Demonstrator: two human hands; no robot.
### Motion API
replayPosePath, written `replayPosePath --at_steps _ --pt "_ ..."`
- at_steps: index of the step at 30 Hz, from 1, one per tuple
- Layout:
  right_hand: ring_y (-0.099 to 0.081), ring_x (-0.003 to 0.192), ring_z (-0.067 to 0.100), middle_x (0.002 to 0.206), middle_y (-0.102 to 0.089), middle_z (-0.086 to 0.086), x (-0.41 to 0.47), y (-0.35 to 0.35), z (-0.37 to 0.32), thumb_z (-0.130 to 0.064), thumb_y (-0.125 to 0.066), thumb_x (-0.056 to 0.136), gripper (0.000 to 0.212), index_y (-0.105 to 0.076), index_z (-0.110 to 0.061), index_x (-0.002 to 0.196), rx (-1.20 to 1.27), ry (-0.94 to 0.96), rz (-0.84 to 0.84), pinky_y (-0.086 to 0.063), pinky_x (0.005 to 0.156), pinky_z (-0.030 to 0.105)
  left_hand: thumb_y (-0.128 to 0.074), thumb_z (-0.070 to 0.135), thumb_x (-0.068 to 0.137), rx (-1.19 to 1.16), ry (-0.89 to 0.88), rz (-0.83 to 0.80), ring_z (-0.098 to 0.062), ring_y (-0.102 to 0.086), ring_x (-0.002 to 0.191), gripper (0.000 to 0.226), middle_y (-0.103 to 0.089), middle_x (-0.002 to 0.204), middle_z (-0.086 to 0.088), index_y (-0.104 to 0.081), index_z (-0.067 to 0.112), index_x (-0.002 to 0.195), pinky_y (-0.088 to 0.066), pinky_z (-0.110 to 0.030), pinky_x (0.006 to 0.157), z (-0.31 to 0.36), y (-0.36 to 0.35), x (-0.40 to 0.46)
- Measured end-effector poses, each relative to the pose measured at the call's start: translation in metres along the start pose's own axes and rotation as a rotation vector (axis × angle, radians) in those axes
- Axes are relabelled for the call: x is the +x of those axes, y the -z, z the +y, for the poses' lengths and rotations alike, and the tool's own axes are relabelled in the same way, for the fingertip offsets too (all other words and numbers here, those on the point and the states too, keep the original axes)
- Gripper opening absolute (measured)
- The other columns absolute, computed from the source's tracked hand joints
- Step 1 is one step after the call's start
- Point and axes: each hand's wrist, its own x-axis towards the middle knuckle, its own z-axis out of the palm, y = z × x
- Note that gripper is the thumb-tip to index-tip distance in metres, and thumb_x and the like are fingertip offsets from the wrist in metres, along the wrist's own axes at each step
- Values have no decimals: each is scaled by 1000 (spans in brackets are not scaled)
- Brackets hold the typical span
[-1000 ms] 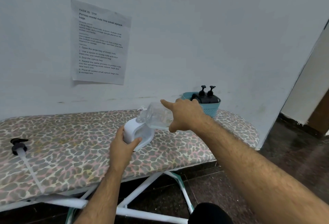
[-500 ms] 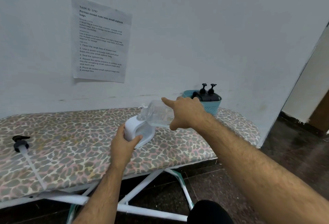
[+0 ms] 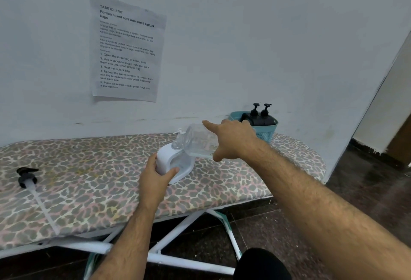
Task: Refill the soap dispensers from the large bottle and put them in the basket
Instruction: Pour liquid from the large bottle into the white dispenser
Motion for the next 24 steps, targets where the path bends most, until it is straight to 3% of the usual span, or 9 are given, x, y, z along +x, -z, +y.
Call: replayPosePath --at_steps 24 --pt "-55 115 26 124 -56 4 -1 2 0 -48 -75 77 102 -11 -40 156 4 0 -3 -37 104 53 -85 27 74 -10 5 -8 -16 -66 99 64 -66 114 6 -53 31 130 -60 -43 78 0 0 0"
